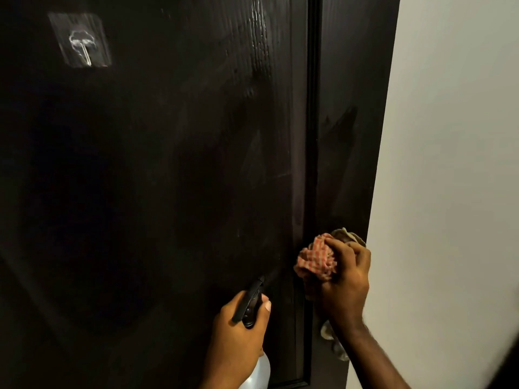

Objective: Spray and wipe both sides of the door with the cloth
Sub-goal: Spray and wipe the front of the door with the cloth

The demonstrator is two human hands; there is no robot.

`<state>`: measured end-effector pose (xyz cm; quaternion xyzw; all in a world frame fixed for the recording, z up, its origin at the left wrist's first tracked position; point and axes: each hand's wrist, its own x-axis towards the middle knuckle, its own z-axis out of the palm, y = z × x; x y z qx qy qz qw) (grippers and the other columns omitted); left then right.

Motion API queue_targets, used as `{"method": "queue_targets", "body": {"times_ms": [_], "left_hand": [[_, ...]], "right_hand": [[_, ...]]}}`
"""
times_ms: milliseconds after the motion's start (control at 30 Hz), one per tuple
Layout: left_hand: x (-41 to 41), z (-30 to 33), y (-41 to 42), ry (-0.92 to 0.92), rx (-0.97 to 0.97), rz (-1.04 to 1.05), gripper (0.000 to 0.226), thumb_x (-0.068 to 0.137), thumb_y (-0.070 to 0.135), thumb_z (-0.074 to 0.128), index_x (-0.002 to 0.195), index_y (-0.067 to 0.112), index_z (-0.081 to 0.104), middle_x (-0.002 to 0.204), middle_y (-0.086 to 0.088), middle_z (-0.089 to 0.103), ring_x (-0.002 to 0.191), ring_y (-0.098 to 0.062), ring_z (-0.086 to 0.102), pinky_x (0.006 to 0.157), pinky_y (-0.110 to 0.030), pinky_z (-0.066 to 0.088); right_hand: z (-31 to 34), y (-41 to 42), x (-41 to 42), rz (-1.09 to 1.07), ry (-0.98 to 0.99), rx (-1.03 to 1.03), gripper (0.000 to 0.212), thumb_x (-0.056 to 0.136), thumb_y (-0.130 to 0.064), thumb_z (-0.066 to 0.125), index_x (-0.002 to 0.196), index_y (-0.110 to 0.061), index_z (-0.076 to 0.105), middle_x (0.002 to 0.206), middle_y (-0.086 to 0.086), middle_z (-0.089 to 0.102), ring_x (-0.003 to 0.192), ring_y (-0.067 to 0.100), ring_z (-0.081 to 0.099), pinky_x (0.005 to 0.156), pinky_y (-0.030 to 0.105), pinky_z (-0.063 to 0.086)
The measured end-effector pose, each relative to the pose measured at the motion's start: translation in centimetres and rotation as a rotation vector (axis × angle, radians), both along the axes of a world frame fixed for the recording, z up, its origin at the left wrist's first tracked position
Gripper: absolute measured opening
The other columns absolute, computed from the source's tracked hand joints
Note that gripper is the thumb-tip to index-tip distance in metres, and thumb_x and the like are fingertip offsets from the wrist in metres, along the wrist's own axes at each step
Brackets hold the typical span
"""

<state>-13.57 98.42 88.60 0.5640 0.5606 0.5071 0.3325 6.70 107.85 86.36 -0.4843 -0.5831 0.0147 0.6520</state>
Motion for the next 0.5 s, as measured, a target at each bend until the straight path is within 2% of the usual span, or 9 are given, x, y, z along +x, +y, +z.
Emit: {"method": "queue_targets", "body": {"times_ms": [67,200,267,433,500], "left_hand": [[0.0,0.1,0.3,-0.002,0.0,0.003,0.008,0.1,0.024,0.07,0.094,0.026,0.075,0.058,0.001,0.066,0.046,-0.013,0.065,0.049,-0.027,0.056],[0.1,-0.1,0.8,0.008,0.017,0.001,0.01,0.1,0.027,0.07,0.091,0.027,0.074,0.056,0.001,0.061,0.047,-0.014,0.062,0.049,-0.028,0.055],[0.3,-0.1,0.9,-0.002,0.019,-0.006,0.011,0.1,0.027,0.07,0.089,0.026,0.073,0.056,0.0,0.06,0.047,-0.015,0.062,0.048,-0.027,0.055],[0.5,-0.3,1.2,-0.004,0.028,-0.025,0.01,0.1,0.028,0.07,0.091,0.026,0.074,0.054,-0.001,0.06,0.044,-0.017,0.061,0.048,-0.031,0.055],[0.4,-0.3,1.2,0.0,0.026,-0.037,0.012,0.1,0.029,0.07,0.09,0.024,0.074,0.053,0.0,0.059,0.044,-0.017,0.061,0.049,-0.031,0.056]], "right_hand": [[1.5,0.4,-1.1,-0.02,-0.002,0.023,0.069,0.068,-0.031,0.098,0.128,-0.016,0.068,0.137,0.004,0.051,0.127,-0.008,0.044,0.104,0.012,0.043],[1.0,1.0,-2.6,-0.081,-0.189,0.103,0.052,0.077,-0.017,0.094,0.125,-0.013,0.073,0.129,0.009,0.053,0.126,0.015,0.05,0.1,0.029,0.055],[-1.0,1.2,-2.4,-0.068,-0.287,0.123,0.052,0.078,-0.012,0.092,0.126,-0.012,0.073,0.129,0.01,0.053,0.124,0.023,0.054,0.099,0.033,0.056],[-7.1,0.2,0.1,-0.04,-0.526,0.016,0.054,0.074,-0.021,0.096,0.123,-0.011,0.075,0.133,0.006,0.055,0.123,0.024,0.056,0.102,0.018,0.044],[-8.6,-0.7,1.1,-0.039,-0.58,-0.077,0.055,0.073,-0.022,0.097,0.122,-0.012,0.075,0.13,0.004,0.058,0.117,0.022,0.058,0.096,0.012,0.043]]}}
